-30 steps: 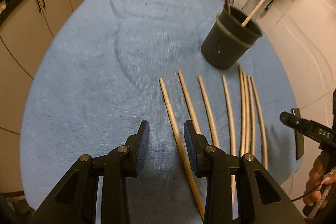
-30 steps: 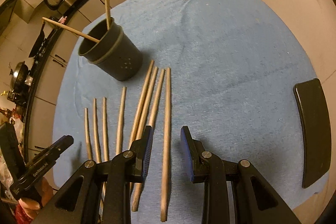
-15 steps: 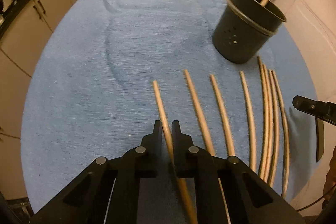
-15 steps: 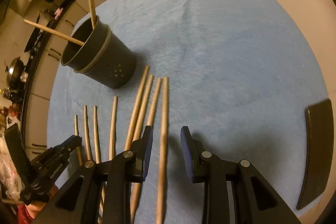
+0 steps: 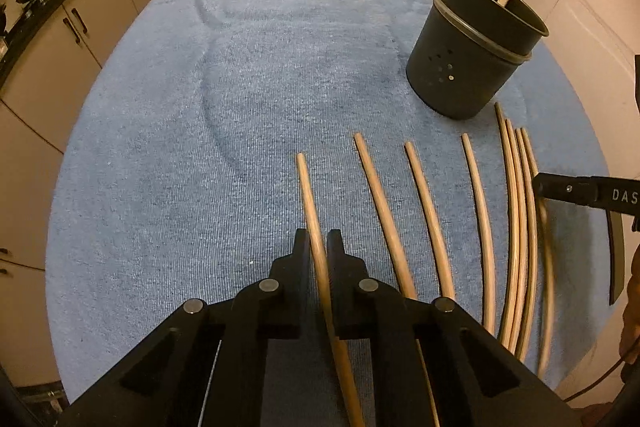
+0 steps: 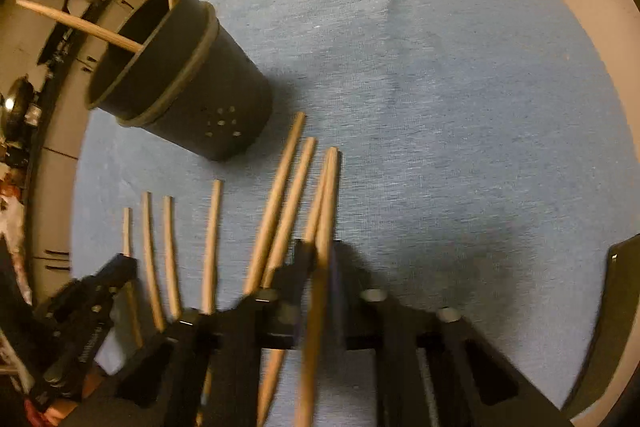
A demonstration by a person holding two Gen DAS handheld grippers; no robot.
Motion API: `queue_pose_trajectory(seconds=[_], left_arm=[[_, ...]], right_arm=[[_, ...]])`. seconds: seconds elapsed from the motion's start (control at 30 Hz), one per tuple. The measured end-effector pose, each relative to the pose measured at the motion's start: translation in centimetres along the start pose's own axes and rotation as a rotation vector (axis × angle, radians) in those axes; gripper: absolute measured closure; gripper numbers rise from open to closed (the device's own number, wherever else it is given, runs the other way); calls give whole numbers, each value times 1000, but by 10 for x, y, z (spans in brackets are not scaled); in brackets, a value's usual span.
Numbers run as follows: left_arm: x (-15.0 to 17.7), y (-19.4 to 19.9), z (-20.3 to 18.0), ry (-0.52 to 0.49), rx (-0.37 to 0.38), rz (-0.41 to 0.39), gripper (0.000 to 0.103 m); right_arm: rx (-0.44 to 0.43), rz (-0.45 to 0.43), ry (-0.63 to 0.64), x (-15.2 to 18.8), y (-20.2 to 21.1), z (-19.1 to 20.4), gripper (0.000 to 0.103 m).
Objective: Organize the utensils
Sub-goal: 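Return both grippers to the chopsticks and grasp one chopstick each, then lift the held chopsticks upright and carry both grippers toward the cup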
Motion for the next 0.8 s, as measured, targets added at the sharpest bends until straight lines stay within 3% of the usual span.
queue_pose_trajectory(seconds=[0.27,0.8], left_arm=[[-1,18,10,61,49,-40,97],[-37,117,31,99,90,-304,97]], right_arm=[[-52,-111,-13,1,31,-1,97],[-110,-375,116,4,114,52,97]])
Point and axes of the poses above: each gripper's, at about its wrist camera, not at the fingertips, and y roughly against the way its jaws point, z to its left, x to its underside, the point moved 10 cm from there along -y, roughly the way its jaws point, and after that the axes turned 12 degrees about -x, right-handed, at the moved point
